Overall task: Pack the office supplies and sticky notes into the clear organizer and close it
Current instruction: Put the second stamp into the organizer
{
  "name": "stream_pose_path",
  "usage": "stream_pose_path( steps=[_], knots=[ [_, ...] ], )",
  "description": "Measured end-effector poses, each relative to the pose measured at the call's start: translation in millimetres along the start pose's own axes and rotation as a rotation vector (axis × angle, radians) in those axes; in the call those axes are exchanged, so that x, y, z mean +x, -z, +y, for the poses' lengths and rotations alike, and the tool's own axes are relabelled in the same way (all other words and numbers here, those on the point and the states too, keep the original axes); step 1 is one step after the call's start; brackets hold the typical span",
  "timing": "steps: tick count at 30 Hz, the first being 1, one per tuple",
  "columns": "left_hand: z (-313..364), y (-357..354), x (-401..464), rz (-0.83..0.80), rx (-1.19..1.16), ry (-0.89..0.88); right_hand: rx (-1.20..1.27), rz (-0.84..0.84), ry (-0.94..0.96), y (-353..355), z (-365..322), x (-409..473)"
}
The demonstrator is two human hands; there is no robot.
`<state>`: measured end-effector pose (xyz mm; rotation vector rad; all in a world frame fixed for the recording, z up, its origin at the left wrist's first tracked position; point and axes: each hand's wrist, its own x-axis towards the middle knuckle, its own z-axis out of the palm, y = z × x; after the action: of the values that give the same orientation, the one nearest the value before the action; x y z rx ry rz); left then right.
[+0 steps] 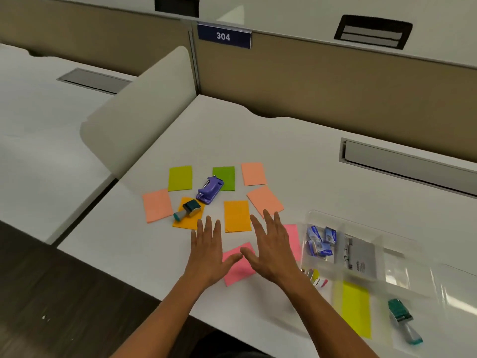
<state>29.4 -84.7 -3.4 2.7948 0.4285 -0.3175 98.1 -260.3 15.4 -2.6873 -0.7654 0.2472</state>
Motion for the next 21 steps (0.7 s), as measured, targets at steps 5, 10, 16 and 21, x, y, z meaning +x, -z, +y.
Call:
stream_pose_path(
  steps=[5,10,16,21],
  knots=[
    [-29,5,10,0.028,0.000,0.039,0.010,-0.044,0.016,-12,-29,17],
    [-60,13,25,0.089,-0.029,0.077,0.009,-0.086,0.025,-21,-50,31],
    [-81,18,44,0.113,-0.028,0.143,0.006,-0.129,0.016,-30,-63,41],
    [-90,24,54,0.226,-0.077,0.194,-0.012,-0.164,0.001,-34,-66,45]
  ],
)
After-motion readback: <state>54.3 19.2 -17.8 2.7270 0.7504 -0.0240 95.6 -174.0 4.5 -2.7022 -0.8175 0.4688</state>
